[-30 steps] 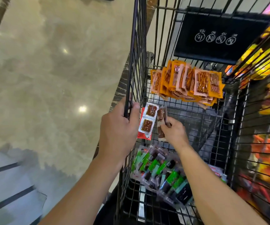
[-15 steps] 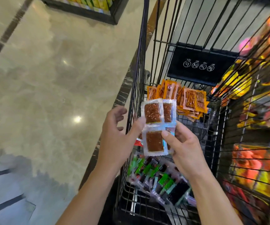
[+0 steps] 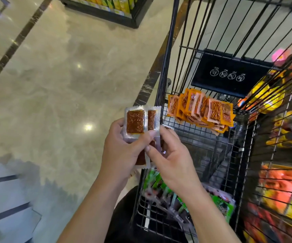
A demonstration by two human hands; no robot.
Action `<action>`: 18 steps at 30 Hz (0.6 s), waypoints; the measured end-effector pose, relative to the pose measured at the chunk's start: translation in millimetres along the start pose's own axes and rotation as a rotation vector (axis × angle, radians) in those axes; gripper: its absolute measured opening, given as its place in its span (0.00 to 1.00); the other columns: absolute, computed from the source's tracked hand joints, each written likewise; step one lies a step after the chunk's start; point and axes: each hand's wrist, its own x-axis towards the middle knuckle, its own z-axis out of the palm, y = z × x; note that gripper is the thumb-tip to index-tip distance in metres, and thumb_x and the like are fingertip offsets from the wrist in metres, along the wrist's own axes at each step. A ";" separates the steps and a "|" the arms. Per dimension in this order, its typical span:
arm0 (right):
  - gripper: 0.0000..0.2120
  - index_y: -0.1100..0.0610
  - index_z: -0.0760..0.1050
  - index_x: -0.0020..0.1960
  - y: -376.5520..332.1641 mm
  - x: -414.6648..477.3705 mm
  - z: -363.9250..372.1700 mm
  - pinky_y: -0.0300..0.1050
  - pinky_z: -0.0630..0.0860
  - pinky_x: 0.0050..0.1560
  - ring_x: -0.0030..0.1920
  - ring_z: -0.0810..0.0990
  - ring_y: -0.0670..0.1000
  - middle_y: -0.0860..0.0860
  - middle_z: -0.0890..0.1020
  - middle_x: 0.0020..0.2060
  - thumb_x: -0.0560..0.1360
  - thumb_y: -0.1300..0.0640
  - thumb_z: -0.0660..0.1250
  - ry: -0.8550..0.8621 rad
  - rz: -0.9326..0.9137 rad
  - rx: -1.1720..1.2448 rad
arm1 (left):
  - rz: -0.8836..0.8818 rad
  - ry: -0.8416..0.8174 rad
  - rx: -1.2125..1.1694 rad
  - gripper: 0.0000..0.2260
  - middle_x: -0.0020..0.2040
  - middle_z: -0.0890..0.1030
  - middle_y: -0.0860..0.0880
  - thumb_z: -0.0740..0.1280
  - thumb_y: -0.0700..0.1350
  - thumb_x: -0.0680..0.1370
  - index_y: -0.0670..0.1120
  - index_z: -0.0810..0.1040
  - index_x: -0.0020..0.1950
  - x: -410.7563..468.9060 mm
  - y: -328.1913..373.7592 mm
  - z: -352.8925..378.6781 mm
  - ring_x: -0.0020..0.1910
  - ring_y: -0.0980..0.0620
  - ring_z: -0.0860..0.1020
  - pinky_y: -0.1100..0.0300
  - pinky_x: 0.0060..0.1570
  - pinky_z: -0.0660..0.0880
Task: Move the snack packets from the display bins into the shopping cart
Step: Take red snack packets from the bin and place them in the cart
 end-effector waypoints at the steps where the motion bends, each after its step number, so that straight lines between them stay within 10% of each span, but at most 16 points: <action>1: 0.20 0.38 0.76 0.66 -0.2 0.4 -0.2 0.49 0.80 0.62 0.61 0.79 0.46 0.46 0.78 0.57 0.80 0.59 0.71 -0.015 -0.009 -0.021 | -0.014 -0.001 -0.018 0.24 0.53 0.88 0.51 0.83 0.58 0.63 0.64 0.79 0.57 1.2 -2.0 -1.4 0.49 0.49 0.88 0.52 0.42 0.86; 5: 0.24 0.34 0.74 0.69 5.7 2.7 -18.9 0.39 0.80 0.56 0.58 0.81 0.45 0.41 0.81 0.56 0.79 0.55 0.72 -0.030 0.022 0.023 | -0.081 0.010 -0.100 0.25 0.53 0.88 0.51 0.82 0.53 0.66 0.57 0.80 0.61 7.0 -9.2 -6.0 0.48 0.50 0.88 0.58 0.38 0.83; 10: 0.07 0.46 0.82 0.57 61.3 31.4 -53.9 0.39 0.83 0.44 0.41 0.85 0.45 0.46 0.86 0.42 0.81 0.54 0.70 0.392 0.274 0.020 | -0.140 -0.001 -0.153 0.27 0.52 0.89 0.49 0.82 0.55 0.67 0.51 0.81 0.63 17.7 -14.4 -14.2 0.49 0.49 0.88 0.56 0.40 0.84; 15: 0.23 0.58 0.74 0.69 147.9 70.6 -43.8 0.53 0.79 0.61 0.56 0.82 0.53 0.49 0.82 0.55 0.80 0.46 0.70 0.241 0.703 -0.240 | -0.180 -0.029 -0.158 0.21 0.49 0.88 0.45 0.78 0.55 0.67 0.50 0.83 0.57 26.7 -19.8 -19.0 0.47 0.43 0.88 0.42 0.43 0.85; 18: 0.17 0.55 0.74 0.62 181.8 84.6 -26.9 0.47 0.76 0.51 0.49 0.80 0.51 0.49 0.80 0.48 0.80 0.46 0.70 0.183 0.784 -0.333 | -0.199 -0.043 -0.170 0.21 0.53 0.87 0.38 0.78 0.52 0.70 0.46 0.82 0.61 31.5 -23.4 -22.0 0.49 0.35 0.85 0.28 0.53 0.81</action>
